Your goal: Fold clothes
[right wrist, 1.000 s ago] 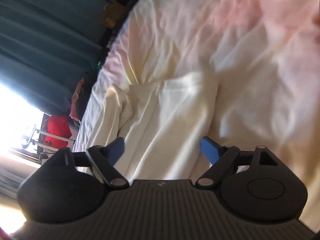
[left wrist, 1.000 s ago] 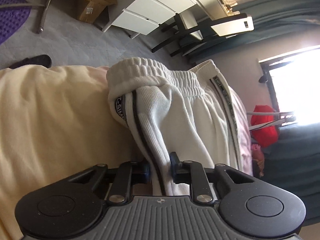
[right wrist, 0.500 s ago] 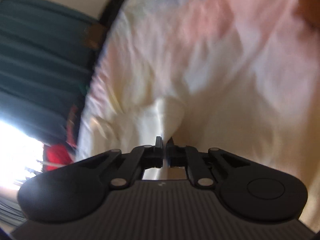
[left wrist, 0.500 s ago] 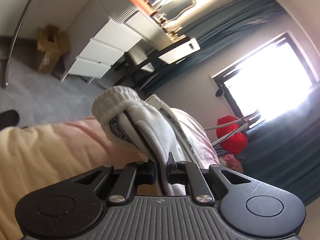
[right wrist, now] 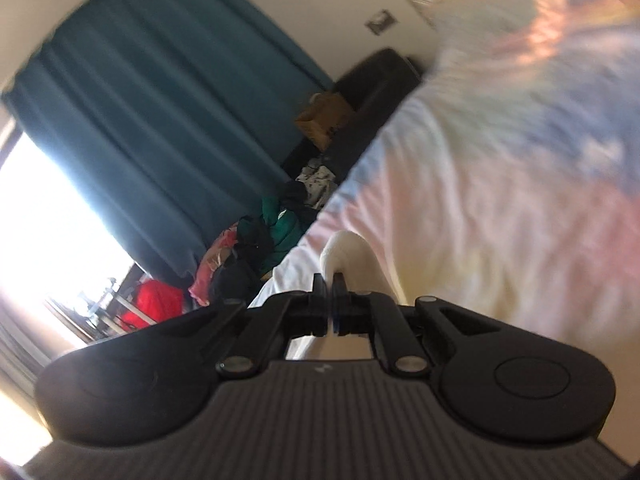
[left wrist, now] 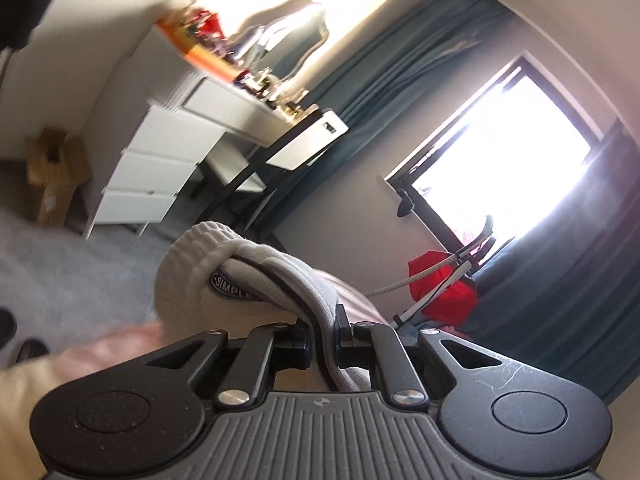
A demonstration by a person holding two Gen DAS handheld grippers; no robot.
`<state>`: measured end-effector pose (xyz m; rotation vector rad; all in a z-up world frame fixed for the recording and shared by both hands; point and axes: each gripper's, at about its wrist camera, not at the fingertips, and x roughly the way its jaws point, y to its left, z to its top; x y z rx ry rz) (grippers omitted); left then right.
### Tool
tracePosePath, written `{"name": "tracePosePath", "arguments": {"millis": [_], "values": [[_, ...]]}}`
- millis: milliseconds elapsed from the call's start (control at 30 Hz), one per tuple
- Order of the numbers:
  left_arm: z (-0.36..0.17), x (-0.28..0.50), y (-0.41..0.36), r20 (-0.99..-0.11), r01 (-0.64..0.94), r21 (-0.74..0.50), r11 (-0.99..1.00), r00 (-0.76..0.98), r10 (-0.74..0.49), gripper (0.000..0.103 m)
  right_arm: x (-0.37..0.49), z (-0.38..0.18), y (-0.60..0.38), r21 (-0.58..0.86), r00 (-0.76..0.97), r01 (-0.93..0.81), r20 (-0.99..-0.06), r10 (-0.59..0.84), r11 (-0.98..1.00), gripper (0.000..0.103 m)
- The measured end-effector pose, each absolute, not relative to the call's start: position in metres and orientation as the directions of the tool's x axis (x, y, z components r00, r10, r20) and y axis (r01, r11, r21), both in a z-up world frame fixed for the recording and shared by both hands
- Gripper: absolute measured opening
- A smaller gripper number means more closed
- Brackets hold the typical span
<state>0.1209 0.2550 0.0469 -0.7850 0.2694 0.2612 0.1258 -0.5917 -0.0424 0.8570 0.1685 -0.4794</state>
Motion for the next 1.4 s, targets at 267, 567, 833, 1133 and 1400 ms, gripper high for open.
{"name": "tracePosePath", "arguments": {"millis": [267, 567, 833, 1133, 1400], "values": [[0.025, 0.323, 0.23, -0.421, -0.417, -0.496, 0.761, 0.883, 0.209, 0.012, 0.311, -0.066, -0.596, 0.552, 0.81, 0.586, -0.412, -0.418, 0.593, 0.006], [-0.087, 0.472, 0.199, -0.604, -0.502, -0.262, 0.824, 0.752, 0.266, 0.015, 0.422, -0.166, -0.597, 0.379, 0.697, 0.699, -0.551, -0.459, 0.606, 0.006], [-0.075, 0.452, 0.198, -0.575, -0.451, -0.254, 0.855, 0.782, 0.242, 0.041, 0.4, -0.168, -0.602, 0.494, 0.763, 0.627, -0.544, -0.348, 0.602, 0.022], [-0.026, 0.344, 0.18, -0.498, -0.303, -0.298, 0.905, 0.858, 0.123, 0.081, 0.286, -0.144, -0.525, 0.675, 0.876, 0.465, -0.445, -0.186, 0.573, 0.075], [-0.04, 0.234, 0.199, -0.541, -0.386, -0.483, 0.786, 0.837, 0.08, 0.082, 0.199, -0.166, -0.442, 0.856, 0.892, 0.298, -0.407, 0.195, 0.422, 0.075]]}}
